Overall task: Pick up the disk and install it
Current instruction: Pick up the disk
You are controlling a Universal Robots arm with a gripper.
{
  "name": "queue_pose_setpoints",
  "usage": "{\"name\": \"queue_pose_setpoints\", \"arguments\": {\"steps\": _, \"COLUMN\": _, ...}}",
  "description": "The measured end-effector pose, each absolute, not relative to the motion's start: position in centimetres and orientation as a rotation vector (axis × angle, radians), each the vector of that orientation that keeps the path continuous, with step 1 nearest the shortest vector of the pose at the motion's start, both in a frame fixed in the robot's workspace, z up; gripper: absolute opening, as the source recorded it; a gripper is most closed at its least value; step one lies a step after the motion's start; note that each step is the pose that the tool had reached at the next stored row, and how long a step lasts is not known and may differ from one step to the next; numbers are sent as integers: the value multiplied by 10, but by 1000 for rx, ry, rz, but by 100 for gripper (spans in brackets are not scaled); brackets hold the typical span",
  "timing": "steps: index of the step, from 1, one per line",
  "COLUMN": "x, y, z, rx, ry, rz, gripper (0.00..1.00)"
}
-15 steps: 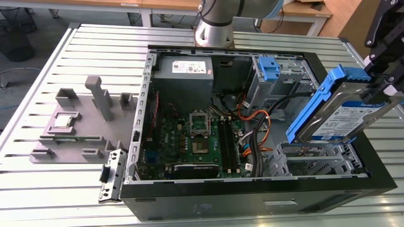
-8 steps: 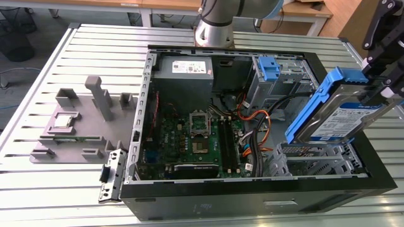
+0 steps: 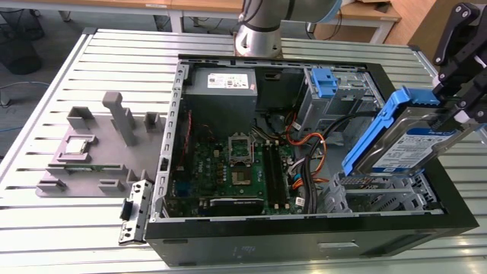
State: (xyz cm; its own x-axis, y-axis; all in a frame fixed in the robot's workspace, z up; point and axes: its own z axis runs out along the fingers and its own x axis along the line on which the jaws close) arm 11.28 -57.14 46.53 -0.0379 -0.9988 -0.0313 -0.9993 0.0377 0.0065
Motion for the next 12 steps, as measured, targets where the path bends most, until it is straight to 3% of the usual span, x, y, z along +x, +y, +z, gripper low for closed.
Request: {"name": "queue_pose_setpoints", "arguments": {"steps": 12, "x": 115, "y": -572, "z": 459, "rx": -2166, "ry": 2250, "rz": 41, "gripper": 35}}
